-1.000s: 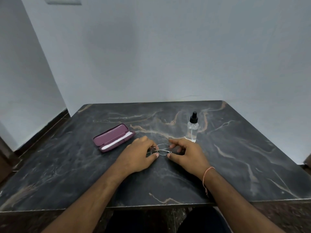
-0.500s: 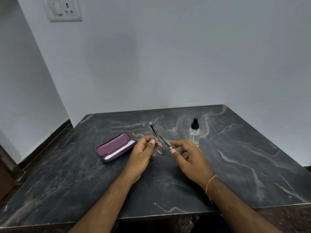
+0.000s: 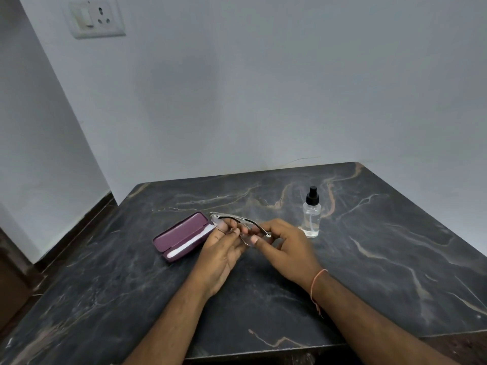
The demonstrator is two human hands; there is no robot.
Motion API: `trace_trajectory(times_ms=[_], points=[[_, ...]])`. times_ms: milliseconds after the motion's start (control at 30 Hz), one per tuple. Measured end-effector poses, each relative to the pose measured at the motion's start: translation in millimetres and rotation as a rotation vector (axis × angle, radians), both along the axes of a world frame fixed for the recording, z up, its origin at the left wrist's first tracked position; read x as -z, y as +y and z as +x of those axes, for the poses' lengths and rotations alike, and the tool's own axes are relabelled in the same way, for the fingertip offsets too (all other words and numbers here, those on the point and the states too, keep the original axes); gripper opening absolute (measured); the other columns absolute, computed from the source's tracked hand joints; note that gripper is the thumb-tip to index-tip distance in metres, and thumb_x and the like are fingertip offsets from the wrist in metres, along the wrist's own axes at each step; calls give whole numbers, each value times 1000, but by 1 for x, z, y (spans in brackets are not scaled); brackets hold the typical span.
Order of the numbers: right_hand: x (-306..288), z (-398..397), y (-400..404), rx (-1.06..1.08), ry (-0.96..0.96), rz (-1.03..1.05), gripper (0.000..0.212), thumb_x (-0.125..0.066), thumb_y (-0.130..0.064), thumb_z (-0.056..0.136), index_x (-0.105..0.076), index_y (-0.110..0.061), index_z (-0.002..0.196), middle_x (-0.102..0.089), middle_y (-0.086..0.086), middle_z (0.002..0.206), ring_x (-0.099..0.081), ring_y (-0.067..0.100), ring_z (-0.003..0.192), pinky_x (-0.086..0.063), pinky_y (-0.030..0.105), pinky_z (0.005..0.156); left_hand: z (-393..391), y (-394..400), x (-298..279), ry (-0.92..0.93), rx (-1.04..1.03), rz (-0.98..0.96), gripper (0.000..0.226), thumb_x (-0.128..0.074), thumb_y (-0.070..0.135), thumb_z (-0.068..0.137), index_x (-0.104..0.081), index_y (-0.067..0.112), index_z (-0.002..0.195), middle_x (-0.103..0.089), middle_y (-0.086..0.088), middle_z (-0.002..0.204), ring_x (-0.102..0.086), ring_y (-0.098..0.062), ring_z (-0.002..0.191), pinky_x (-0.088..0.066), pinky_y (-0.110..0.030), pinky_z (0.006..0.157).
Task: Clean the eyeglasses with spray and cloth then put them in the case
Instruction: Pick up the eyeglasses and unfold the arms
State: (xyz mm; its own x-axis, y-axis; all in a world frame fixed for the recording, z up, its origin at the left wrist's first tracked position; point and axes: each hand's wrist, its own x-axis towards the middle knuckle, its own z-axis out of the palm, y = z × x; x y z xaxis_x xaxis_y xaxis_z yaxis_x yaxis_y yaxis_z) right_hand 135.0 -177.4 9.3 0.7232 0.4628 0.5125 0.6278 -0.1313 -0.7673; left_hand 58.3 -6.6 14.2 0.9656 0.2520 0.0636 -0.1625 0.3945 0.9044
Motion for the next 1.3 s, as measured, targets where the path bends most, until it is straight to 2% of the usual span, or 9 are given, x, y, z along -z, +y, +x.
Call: trace_trajectory(times_ms=[100, 267, 467, 600, 767, 933, 1067, 1200, 1300], points=[[3, 3, 0, -1, -15, 70, 22, -71, -50, 95, -82, -32, 103, -75, -13, 94, -71, 13, 89, -54, 24, 75, -1, -1, 0, 10, 7, 41, 14, -49, -1, 111, -61, 6, 111, -73, -16, 114, -75, -30, 118, -62, -39, 101], [10, 9, -3, -31, 55, 72, 16, -81, -27, 94, -84, -32, 109, -79, -10, 97, -74, 16, 91, -62, 45, 80, -2, -5, -1, 58, 3, 142, 22, -51, -5, 110, -65, 5, 123, -78, -16, 125, -73, -34, 125, -57, -47, 110], [8, 10, -5, -7, -4, 61, 16, -81, -21, 93, -83, -28, 107, -75, -10, 94, -71, 16, 89, -59, 44, 78, -6, -3, -5, 74, 35, 199, 21, -59, -3, 107, -64, 7, 125, -78, -16, 129, -73, -32, 128, -54, -52, 115], [4, 9, -12, 67, -83, 34, 8, -79, -21, 96, -82, -25, 102, -71, -12, 94, -68, 13, 88, -56, 36, 73, -13, 7, -7, 47, 30, 321, 47, -73, 10, 86, -64, 23, 131, -76, -2, 135, -68, -22, 136, -54, -51, 115], [1, 7, -17, 88, -196, -47, 4, -76, -24, 98, -79, -25, 101, -68, -14, 95, -66, 10, 91, -55, 32, 77, -20, 24, -10, -60, -45, 493, 31, -64, 31, 100, -76, 31, 129, -73, 3, 139, -66, -22, 138, -53, -54, 117], [0, 8, -17, 104, -239, -92, 4, -75, -24, 98, -77, -26, 101, -66, -16, 96, -62, 6, 94, -47, 21, 80, -21, 25, -12, -97, -49, 618, 35, -59, 24, 102, -81, 39, 124, -76, 4, 136, -70, -18, 131, -56, -37, 110], [0, 10, -18, 96, -246, -135, 4, -74, -25, 99, -76, -27, 102, -65, -16, 98, -61, 6, 96, -45, 18, 81, -21, 29, -12, -120, -61, 648, 31, -58, 18, 109, -81, 28, 127, -77, 4, 135, -67, -15, 135, -54, -36, 112], [2, 11, -16, 68, -238, -123, 4, -73, -28, 99, -75, -27, 102, -66, -16, 98, -62, 8, 98, -50, 29, 85, -20, 29, -12, -108, -88, 577, 41, -58, 3, 108, -85, 33, 118, -80, 1, 128, -70, -15, 130, -53, -28, 109], [2, 10, -16, 60, -193, -88, 6, -77, -27, 97, -77, -29, 103, -68, -17, 98, -64, 9, 98, -48, 22, 84, -18, 27, -12, -128, -100, 468, 45, -61, -1, 104, -87, 35, 112, -81, 1, 126, -72, -12, 125, -55, -25, 105]])
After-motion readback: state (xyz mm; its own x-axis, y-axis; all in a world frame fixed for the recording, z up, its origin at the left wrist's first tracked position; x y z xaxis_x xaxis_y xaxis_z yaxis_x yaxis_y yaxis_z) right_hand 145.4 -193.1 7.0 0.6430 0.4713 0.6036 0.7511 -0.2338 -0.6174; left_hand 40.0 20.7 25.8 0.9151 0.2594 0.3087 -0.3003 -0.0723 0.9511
